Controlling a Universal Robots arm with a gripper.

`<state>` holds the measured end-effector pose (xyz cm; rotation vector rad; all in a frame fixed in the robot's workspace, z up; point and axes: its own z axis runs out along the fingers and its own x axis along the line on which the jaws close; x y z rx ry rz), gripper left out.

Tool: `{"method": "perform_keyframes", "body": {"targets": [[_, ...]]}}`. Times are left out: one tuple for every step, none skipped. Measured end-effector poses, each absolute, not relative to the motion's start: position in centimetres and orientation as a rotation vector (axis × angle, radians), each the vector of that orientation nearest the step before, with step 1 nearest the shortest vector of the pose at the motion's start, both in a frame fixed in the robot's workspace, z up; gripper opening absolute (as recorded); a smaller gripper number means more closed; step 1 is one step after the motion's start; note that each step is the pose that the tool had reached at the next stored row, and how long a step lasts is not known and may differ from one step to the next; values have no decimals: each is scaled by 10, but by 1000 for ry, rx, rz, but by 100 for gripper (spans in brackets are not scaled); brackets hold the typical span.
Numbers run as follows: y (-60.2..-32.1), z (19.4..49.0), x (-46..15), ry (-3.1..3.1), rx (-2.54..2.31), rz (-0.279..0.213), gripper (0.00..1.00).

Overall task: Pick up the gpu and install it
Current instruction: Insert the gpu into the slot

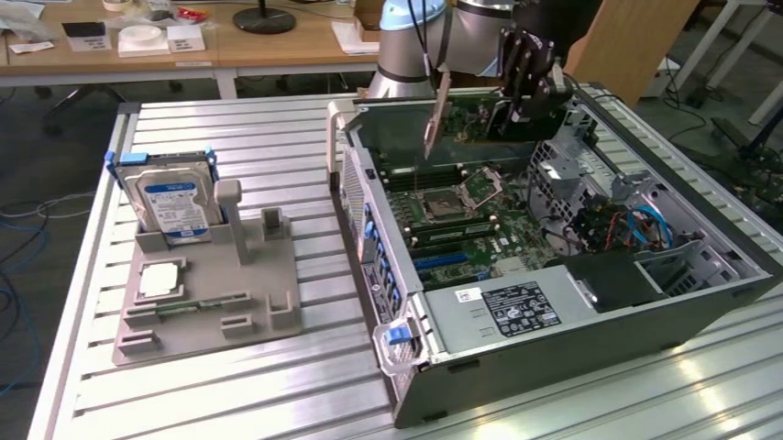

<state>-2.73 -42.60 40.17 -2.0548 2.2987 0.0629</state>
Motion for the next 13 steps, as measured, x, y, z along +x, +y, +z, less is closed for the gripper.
{"method": "perform_keyframes", "body": {"targets": [[-426,402,-27,2299,-2055,63,28],[-426,402,-27,2299,-2055,63,28],[-426,402,-27,2299,-2055,63,28],[-426,402,-27,2299,-2055,63,28],[-426,402,-27,2299,-2055,63,28],[-426,402,-27,2299,-2055,63,28],[-426,402,-27,2299,-2055,63,28],[-426,402,-27,2299,-2055,63,28],[-426,402,-27,2299,-2055,63,28],[-426,402,-27,2299,-2055,63,28],[-426,402,-27,2298,-2055,63,28],[-426,402,-27,2297,-2056,63,28],[-426,402,-27,2291,-2064,63,28]]}}
